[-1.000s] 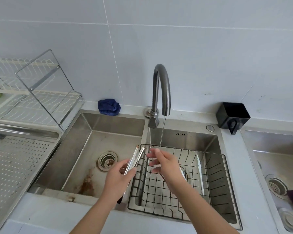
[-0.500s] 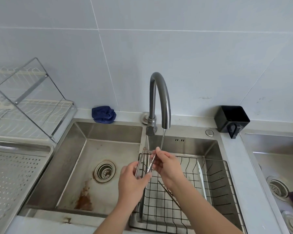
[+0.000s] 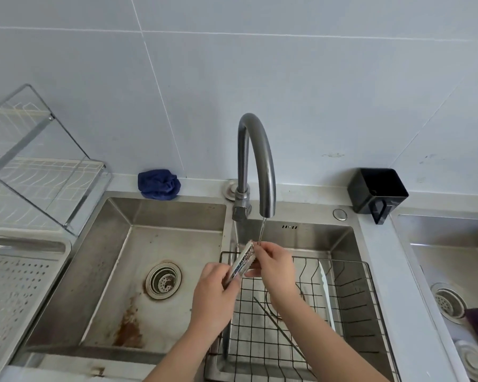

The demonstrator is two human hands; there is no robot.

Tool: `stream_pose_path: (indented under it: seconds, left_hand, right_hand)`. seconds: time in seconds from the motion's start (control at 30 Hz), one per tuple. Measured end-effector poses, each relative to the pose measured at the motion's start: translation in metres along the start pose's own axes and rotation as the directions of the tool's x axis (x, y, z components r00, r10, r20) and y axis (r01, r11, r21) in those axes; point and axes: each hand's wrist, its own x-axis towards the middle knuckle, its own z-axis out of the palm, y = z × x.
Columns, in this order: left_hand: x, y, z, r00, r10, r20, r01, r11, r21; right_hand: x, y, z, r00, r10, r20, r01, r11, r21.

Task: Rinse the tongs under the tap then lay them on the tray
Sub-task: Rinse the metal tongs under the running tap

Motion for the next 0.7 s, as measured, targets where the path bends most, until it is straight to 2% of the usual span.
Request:
stream_pose_path:
  seconds: [0.1,0.27,0.4,0.53,0.7]
  left_hand:
    - [-0.001,0.000,-0.003,1.000,-0.010,-0.001,0.010,1.000,-0.017]
    - [-0.004,0.009,0.001,0.999,0.000,-0.049,-0.003,0.998,-0.057]
    - [-0.002,0.008,-0.003,0.995,-0.014,-0.097,0.007,0.997,-0.077]
    - [-0.005,0.009,-0.003,0.994,0.022,-0.109,-0.031,0.997,-0.077]
    - [-0.006,0.004,-0.005,0.992,0.015,-0.121,-0.027,0.995,-0.097]
  right_hand:
    - [-0.002,0.005,-0.001,0.997,0.037,0.067,-0.039,0.999,0.024]
    - [0.002,-0.001,0.004,0.999,0.047,-0.015,-0.046,0.994,0.096]
    - [0.000,0.000,0.012,0.991,0.110,0.078,-0.119,0.987,0.111]
    - [0.005,-0.006,0.011,0.999,0.053,-0.001,-0.053,0.997,0.048]
    - [-0.001,-0.002,0.012,0.998,0.037,0.054,-0.040,0.997,0.059]
